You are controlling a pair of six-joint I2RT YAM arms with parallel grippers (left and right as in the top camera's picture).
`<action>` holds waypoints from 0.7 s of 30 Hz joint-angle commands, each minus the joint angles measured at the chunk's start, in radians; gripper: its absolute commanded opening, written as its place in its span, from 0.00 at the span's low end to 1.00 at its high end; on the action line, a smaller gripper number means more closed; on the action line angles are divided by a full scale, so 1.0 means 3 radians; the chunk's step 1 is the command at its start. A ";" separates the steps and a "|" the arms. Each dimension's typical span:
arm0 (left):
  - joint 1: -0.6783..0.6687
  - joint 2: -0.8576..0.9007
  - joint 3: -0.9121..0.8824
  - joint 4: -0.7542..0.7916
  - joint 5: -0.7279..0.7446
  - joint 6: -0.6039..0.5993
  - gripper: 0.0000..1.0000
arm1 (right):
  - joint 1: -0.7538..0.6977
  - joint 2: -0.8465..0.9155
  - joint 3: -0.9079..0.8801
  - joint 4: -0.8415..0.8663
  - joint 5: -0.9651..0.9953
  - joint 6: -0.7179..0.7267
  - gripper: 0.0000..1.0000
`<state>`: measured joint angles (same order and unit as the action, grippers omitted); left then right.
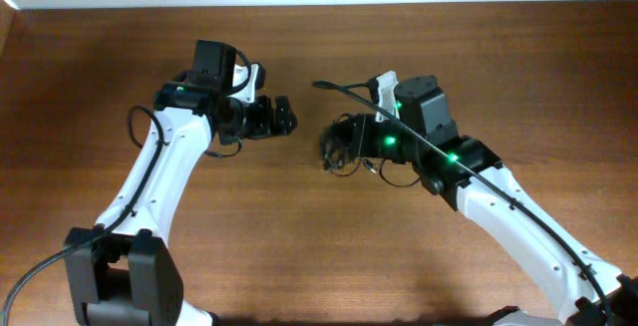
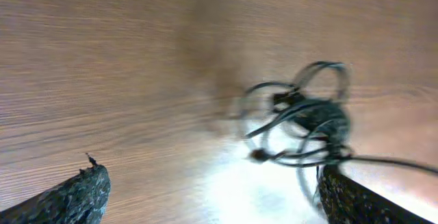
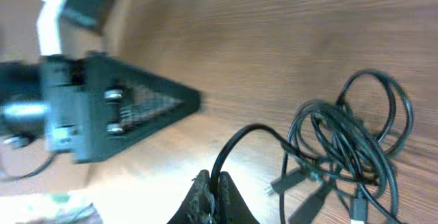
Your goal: Untangle cables
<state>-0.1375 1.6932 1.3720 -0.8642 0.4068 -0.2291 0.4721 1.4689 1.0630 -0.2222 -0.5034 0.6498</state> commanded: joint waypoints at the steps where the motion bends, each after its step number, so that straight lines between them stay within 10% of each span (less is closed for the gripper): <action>1: -0.0036 0.0004 0.0048 -0.0005 0.0263 -0.0022 0.99 | -0.0014 -0.0067 0.0061 0.0491 -0.0960 -0.0085 0.04; 21: -0.0154 0.0004 0.0047 -0.0029 0.0032 -0.0022 0.99 | -0.0877 -0.0069 0.0060 0.1690 -0.2204 0.0814 0.04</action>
<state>-0.1822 1.6932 1.3720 -0.8715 0.4217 -0.2295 0.2100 1.4670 1.0657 0.2787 -1.1252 0.8871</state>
